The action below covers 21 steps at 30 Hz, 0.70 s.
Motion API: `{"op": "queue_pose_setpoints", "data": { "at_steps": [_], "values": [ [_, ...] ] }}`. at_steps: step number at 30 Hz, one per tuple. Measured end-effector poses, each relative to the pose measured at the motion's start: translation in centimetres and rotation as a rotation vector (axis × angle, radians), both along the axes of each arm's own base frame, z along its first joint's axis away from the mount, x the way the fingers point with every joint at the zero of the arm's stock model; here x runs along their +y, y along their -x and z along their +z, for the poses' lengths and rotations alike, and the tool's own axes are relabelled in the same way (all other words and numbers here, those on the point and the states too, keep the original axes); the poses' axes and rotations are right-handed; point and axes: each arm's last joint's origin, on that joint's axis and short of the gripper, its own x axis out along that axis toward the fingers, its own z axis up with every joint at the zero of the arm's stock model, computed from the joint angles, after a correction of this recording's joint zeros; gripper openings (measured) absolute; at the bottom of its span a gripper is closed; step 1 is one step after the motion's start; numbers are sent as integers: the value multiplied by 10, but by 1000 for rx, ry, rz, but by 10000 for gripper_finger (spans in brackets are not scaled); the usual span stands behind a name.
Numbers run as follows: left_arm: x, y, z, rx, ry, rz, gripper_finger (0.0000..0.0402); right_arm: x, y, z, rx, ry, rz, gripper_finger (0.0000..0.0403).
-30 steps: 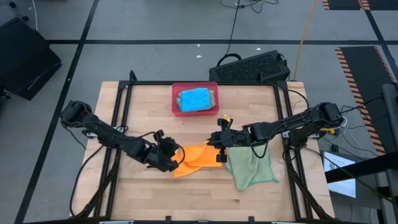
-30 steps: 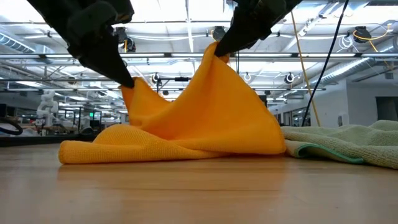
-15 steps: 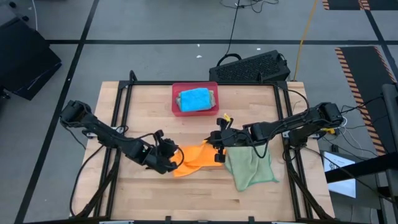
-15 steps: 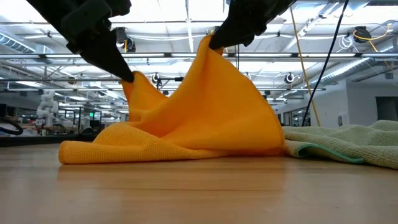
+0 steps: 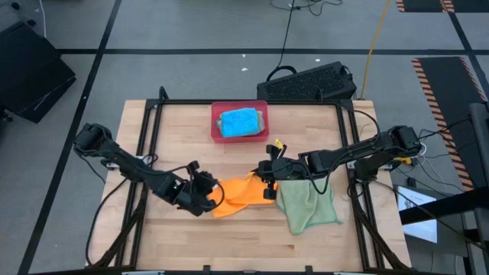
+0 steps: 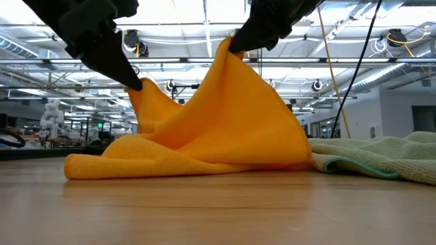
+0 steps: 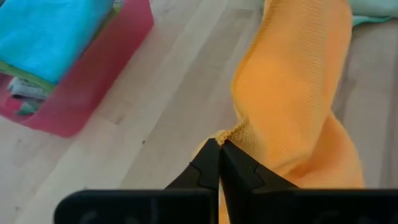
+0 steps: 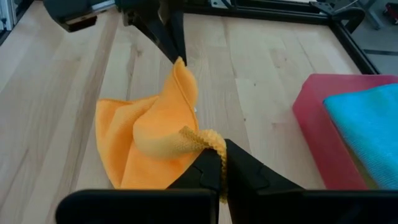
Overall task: Fold microfiber towels
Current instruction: Fold the yellow towel
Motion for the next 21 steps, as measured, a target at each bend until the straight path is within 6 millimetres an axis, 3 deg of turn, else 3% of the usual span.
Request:
{"op": "queue_pose_setpoints", "data": {
  "at_steps": [11, 21],
  "values": [
    [-8, 4, 1, -39, 14, 15, 9, 0, 0, 0, 0, 0, 0, 4],
    [1, 6, 11, -68, -67, 38, 5, 0, 0, 0, -1, -1, 0, 4]
  ]
}}
